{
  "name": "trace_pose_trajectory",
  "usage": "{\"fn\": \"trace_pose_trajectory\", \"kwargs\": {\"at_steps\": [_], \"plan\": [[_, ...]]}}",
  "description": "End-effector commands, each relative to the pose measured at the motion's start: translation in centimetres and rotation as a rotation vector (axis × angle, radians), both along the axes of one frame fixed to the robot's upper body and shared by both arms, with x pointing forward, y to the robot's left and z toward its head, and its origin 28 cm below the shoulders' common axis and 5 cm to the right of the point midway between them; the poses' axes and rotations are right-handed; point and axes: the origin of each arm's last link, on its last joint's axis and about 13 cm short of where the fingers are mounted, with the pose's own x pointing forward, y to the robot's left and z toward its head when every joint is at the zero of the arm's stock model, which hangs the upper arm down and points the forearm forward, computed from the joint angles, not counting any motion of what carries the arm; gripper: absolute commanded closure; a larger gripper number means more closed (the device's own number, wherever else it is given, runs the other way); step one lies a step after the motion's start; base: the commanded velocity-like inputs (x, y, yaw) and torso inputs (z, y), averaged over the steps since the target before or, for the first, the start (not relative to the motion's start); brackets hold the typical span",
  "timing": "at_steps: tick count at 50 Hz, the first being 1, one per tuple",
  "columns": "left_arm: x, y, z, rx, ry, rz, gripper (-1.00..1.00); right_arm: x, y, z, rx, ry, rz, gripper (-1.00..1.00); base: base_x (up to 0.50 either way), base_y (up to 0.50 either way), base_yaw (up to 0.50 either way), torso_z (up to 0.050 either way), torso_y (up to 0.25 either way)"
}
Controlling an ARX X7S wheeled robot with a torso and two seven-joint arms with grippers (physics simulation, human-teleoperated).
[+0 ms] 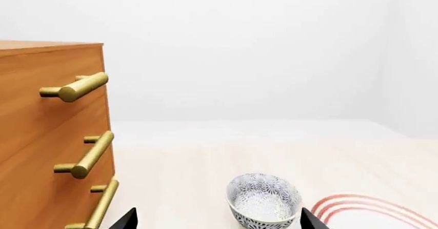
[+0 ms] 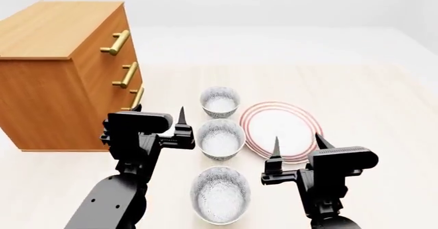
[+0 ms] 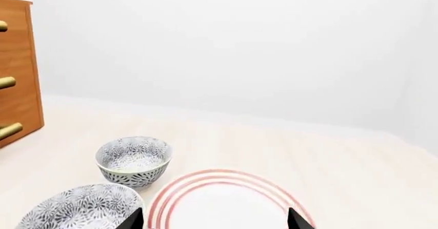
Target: Stack the bowl in the middle on the bowl at the back.
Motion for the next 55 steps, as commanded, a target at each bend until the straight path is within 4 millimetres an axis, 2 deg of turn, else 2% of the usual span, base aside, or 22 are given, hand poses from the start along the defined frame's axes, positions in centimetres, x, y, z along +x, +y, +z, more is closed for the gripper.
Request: {"fn": "trace_pose_trajectory", "kwargs": {"at_steps": [1,10,19,27,36,55], "plan": [[0.0,-0.1,0.2,0.007,-0.010,0.000,-1.00,-0.1,-0.1,0.1,-0.001,-0.005,-0.004,-1.00,0.50,0.01,0.00,0.000,0.000],[0.2,-0.3,0.2,0.015,0.000,0.020,-1.00,-0.2,-0.2,0.0,-0.016,-0.021,-0.019,-1.00,0.33,0.01,0.00,0.000,0.000],[1.2,-1.0,0.3,0.092,0.159,-0.055,-1.00,-0.4,-0.2,0.1,-0.007,-0.024,-0.018,-1.00,0.00,0.00,0.00,0.000,0.000],[3.2,-2.1,1.2,0.092,0.368,-0.118,-1.00,-1.0,-0.6,0.0,0.014,-0.033,-0.021,-1.00,0.00,0.00,0.00,0.000,0.000],[4.8,-2.6,0.6,0.097,0.481,-0.136,-1.00,-1.6,-1.0,-0.2,0.028,-0.029,-0.019,-1.00,0.00,0.00,0.00,0.000,0.000],[5.9,-3.2,-1.4,0.099,0.625,-0.172,-1.00,-3.1,-1.8,-0.7,0.038,-0.011,-0.013,-1.00,0.00,0.00,0.00,0.000,0.000]]}}
